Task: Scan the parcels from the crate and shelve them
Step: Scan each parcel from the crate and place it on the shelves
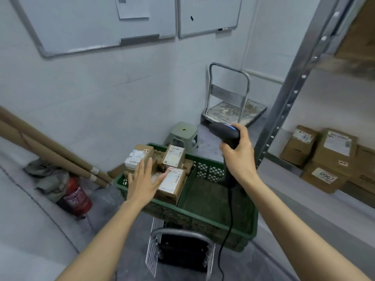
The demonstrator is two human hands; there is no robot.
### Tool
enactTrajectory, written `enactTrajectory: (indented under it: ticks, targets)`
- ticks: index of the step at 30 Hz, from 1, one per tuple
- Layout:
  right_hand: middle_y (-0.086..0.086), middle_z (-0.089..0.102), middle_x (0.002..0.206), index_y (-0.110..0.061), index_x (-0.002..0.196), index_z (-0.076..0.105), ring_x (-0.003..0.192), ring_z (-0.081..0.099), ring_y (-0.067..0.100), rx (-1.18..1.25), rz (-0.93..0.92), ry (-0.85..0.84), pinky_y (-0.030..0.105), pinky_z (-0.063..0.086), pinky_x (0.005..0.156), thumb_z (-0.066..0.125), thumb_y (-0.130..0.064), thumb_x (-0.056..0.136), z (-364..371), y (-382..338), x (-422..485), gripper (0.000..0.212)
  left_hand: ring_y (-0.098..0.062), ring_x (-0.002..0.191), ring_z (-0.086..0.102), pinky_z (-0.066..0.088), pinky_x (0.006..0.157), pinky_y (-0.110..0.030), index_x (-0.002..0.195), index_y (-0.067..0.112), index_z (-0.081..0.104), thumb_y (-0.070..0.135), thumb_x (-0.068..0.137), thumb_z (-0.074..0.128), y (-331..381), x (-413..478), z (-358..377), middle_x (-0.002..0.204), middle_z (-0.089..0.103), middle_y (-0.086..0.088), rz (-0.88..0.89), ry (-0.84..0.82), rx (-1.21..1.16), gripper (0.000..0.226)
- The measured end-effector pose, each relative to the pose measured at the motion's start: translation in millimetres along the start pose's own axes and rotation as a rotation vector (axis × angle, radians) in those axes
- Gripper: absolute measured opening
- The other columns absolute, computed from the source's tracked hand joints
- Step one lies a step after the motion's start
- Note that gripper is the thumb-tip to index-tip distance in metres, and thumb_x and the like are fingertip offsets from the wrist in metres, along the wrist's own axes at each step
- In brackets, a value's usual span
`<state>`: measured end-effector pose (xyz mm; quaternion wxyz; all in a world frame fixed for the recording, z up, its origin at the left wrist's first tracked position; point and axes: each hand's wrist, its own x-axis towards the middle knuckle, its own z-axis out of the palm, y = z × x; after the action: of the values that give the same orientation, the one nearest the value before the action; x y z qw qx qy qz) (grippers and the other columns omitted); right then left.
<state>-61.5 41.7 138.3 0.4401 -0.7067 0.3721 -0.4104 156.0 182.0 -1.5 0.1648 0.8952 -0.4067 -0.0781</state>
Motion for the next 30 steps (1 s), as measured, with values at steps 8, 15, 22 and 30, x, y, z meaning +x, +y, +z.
enactTrajectory:
  ticks: [8, 15, 22, 30]
  targets:
    - [-0.021, 0.051, 0.095, -0.035, 0.120, 0.042, 0.066, 0.055, -0.011, 0.003, 0.041, -0.080, 0.006, 0.039, 0.047, 0.055, -0.001, 0.087, 34.4, 35.6, 45.2, 0.050, -0.022, 0.148, 0.003, 0.013, 0.117, -0.052, 0.153, 0.025, -0.004, 0.070, 0.086, 0.021, -17.6, 25.4, 37.0, 0.161, -0.001, -0.007, -0.078, -0.104, -0.042, 0.084]
    - [-0.021, 0.049, 0.096, -0.027, 0.125, 0.042, 0.067, 0.054, -0.015, -0.002, 0.096, -0.103, 0.004, 0.039, 0.049, 0.056, 0.002, 0.086, 63.2, 68.4, 68.5, 0.050, -0.025, 0.147, 0.012, 0.020, 0.115, -0.047, 0.153, 0.027, 0.002, 0.067, 0.089, 0.028, -32.1, 46.8, 70.3, 0.160, 0.008, -0.009, -0.138, -0.194, -0.173, 0.080]
    - [-0.021, 0.050, 0.095, -0.033, 0.118, 0.042, 0.065, 0.056, -0.010, -0.045, 0.161, -0.090, 0.007, 0.041, 0.049, 0.058, -0.002, 0.088, 91.1, 104.5, 70.4, 0.046, -0.025, 0.146, 0.016, 0.025, 0.114, -0.048, 0.153, 0.027, 0.007, 0.069, 0.088, 0.029, -51.8, 70.9, 112.5, 0.160, 0.013, -0.005, -0.124, -0.293, -0.303, 0.081]
    - [-0.023, 0.050, 0.097, -0.039, 0.117, 0.040, 0.074, 0.056, -0.012, -0.077, 0.247, -0.040, 0.003, 0.040, 0.053, 0.060, -0.005, 0.088, 115.3, 141.5, 62.2, 0.049, -0.022, 0.144, 0.022, 0.028, 0.112, -0.043, 0.152, 0.036, 0.006, 0.065, 0.087, 0.034, -64.9, 87.0, 152.9, 0.159, 0.017, 0.003, -0.061, -0.341, -0.495, 0.076]
